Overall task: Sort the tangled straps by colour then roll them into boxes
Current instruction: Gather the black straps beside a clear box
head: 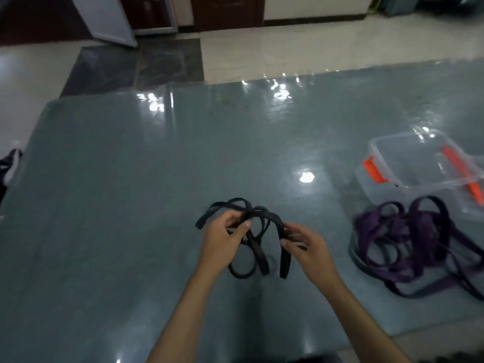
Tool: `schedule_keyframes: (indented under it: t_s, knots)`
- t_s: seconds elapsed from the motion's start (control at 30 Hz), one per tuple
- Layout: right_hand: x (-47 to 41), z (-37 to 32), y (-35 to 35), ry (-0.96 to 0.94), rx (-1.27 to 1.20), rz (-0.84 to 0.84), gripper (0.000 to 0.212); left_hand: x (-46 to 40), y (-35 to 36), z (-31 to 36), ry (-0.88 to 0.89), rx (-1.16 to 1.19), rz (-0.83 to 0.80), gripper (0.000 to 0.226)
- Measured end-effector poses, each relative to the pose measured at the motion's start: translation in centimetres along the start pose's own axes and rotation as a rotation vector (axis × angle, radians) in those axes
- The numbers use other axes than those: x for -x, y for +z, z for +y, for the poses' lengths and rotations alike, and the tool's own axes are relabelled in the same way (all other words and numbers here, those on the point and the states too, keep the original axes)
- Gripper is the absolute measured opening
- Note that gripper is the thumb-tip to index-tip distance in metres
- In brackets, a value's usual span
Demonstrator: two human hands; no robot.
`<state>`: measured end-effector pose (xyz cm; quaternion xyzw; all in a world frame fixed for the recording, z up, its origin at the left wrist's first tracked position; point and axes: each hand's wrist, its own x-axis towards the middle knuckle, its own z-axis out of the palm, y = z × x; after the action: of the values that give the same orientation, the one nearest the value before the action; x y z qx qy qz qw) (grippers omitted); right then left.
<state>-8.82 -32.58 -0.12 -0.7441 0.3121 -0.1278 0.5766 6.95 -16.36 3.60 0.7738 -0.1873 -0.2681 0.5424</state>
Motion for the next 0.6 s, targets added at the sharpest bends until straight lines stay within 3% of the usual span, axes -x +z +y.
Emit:
schedule_keyframes:
  t_s: [0.4,0.6]
  knots:
    - [7.3,0.3,-19.0,-0.106,-0.242,0.403,0.034,1.4,16.4,12.6,0.303,-0.146,-0.364,0.009]
    - [9.6,2.4,-30.7,-0.16,-0.297,0.553,0.03,3.0,28.9,17.5,0.417,-0.19,-0.383,0.018]
